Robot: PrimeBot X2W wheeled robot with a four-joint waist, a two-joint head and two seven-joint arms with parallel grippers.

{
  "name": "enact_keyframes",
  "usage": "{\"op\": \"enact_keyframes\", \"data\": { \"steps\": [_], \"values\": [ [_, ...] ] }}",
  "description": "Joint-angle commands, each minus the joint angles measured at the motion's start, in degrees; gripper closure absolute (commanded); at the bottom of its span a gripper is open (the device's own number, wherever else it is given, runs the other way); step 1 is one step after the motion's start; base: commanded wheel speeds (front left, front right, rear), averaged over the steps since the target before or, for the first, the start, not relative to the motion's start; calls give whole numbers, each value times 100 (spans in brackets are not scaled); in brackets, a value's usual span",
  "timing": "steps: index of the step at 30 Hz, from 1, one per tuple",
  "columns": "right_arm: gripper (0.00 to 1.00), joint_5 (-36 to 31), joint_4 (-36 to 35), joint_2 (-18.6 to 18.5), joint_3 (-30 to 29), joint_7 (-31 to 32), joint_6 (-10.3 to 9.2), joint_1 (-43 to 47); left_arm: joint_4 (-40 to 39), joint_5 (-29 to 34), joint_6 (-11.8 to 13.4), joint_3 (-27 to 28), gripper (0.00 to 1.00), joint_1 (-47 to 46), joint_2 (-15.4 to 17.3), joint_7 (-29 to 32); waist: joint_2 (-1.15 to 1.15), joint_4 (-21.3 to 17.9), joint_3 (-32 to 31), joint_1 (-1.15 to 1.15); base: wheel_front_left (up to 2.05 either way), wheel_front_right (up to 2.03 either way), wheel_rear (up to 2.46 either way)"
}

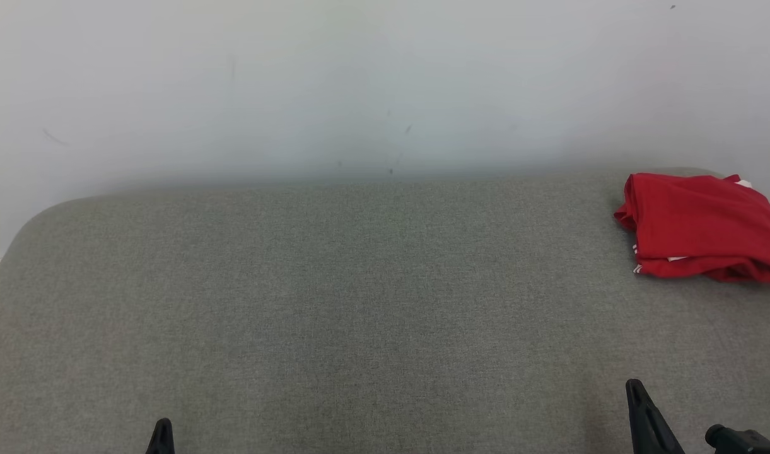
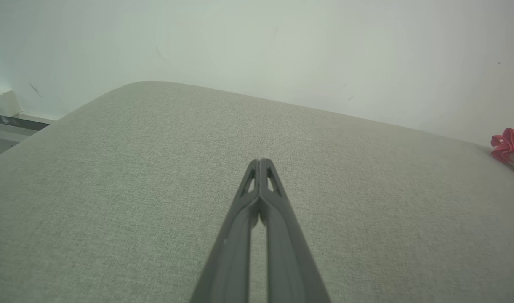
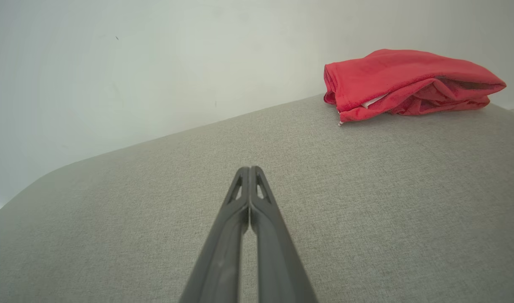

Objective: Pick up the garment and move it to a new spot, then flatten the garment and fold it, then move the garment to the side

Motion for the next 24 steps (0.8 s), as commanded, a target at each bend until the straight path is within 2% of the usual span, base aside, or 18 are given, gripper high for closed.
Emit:
{"op": "enact_keyframes", "data": {
  "steps": [1, 24],
  "values": [
    [100, 246, -71, -1, -49, 45, -1, -157, -62, -281, -15, 33, 100, -167, 13, 50, 0, 2, 4, 0, 0, 0, 0],
    [100, 2291, 72, 102, -263, 513, -3, -504, 15, -2497, -53, 81, 100, -502, -13, 581, 0, 30, 65, 0, 0, 0, 0]
  ]
}}
